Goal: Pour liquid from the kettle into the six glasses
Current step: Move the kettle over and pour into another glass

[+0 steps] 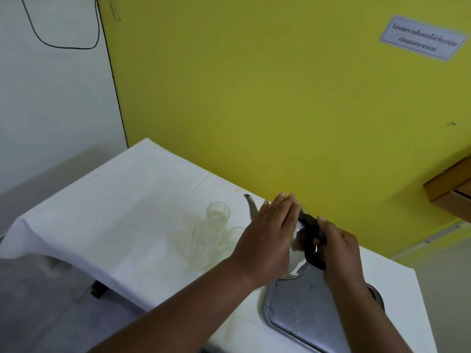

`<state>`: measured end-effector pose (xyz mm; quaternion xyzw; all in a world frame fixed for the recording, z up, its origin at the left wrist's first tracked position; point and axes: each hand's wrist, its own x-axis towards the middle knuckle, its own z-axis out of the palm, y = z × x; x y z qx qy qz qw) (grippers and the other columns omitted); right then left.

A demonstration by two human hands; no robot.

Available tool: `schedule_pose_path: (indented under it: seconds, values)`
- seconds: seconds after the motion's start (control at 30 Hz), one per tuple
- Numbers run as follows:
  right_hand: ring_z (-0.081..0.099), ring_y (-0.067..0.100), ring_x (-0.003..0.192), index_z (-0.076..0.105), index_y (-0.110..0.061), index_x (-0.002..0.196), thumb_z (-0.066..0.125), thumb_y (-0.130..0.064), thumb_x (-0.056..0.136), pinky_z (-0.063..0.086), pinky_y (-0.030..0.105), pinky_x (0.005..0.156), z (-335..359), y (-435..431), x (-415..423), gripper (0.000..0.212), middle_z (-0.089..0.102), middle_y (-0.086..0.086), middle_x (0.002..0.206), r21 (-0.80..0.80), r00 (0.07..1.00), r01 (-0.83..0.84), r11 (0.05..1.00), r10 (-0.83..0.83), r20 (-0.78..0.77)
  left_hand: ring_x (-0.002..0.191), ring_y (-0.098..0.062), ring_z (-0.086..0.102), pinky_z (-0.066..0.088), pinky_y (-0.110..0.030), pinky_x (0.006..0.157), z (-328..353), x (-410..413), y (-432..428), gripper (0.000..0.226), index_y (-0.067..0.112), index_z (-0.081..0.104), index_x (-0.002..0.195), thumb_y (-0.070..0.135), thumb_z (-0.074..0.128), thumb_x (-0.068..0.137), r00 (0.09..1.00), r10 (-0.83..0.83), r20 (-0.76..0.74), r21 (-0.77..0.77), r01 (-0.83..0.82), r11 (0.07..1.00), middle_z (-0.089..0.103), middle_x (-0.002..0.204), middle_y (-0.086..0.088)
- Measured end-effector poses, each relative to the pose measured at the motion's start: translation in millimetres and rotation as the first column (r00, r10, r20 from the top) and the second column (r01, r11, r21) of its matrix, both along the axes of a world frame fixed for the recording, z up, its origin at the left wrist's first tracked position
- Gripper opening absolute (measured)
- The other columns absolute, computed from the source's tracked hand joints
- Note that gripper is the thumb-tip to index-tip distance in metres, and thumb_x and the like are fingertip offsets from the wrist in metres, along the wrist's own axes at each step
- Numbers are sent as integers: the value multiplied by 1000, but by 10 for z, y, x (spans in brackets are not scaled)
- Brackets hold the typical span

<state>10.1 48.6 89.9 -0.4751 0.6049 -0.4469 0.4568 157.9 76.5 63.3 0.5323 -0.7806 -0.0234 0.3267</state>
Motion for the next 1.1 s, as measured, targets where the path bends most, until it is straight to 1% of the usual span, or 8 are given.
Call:
schedule_pose_path:
  seconds: [0.1, 0.17, 0.3, 0.4, 0.5, 0.63, 0.83, 1.1]
  values:
    - [30, 11, 31, 46, -3, 58, 51, -20, 102, 20, 24, 52, -34, 94, -28, 47, 45, -1, 33, 12, 999, 22, 1000, -22, 49, 147, -32, 11, 20, -50, 116, 0, -35, 93, 72, -2, 26, 146, 12, 18, 76, 1000, -17, 24, -2, 17, 1000, 25, 155, -18]
    - [32, 16, 39, 50, -2, 56, 54, -21, 101, 21, 26, 53, -91, 134, -110, 49, 51, 5, 38, 0, 999, 9, 1000, -9, 51, 146, -33, 13, 19, -49, 116, -20, -70, 177, 71, -1, 27, 146, 14, 18, 77, 999, -13, 38, 3, 13, 1000, 26, 155, -18]
    - [41, 22, 50, 66, 13, 66, 60, -39, 92, 28, 26, 53, -172, 219, -266, 59, 66, 37, 60, -4, 992, -98, 995, 97, -84, 145, -33, 19, 26, -50, 114, -174, -130, 340, 68, -1, 29, 145, 13, 19, 80, 999, -7, 49, 42, 5, 999, 30, 154, -18]
    - [42, 20, 43, 71, 6, 61, 58, -51, 85, 33, 28, 55, -169, 267, -350, 63, 68, 31, 61, 35, 958, -176, 984, 179, -223, 145, -33, 18, 27, -50, 113, -326, -150, 447, 68, -2, 26, 146, 14, 20, 80, 998, -32, 63, 83, 26, 996, 27, 155, -19]
    - [45, 9, 40, 74, -1, 55, 54, -35, 99, 36, 28, 59, -148, 317, -401, 59, 71, 15, 53, 96, 903, -241, 966, 259, -342, 147, -31, 11, 25, -48, 114, -447, -171, 544, 72, -1, 19, 148, 10, 33, 79, 997, -59, 51, 129, 52, 990, 19, 158, -18]
    - [47, 3, 35, 70, -10, 47, 58, -32, 99, 36, 30, 58, -99, 355, -404, 58, 69, 4, 47, 98, 848, -232, 968, 250, -468, 148, -27, 3, 19, -45, 117, -518, -202, 630, 83, 2, 11, 150, 6, 49, 77, 997, -75, 25, 182, 69, 981, 9, 160, -15]
    - [46, 3, 31, 60, -21, 36, 63, -34, 96, 37, 31, 58, -72, 360, -391, 61, 56, -3, 34, 101, 795, -222, 970, 241, -557, 148, -27, 5, 18, -45, 117, -560, -219, 689, 77, 1, 11, 150, 9, 35, 77, 996, -77, -34, 204, 82, 975, 10, 160, -16]
    - [46, 6, 33, 54, -16, 34, 64, -36, 95, 34, 30, 54, -23, 360, -385, 65, 54, -4, 33, 114, 742, -221, 969, 243, -625, 148, -25, 0, 15, -43, 118, -555, -241, 697, 83, -1, 9, 150, 6, 47, 78, 994, -89, -65, 223, 101, 970, 6, 160, -16]
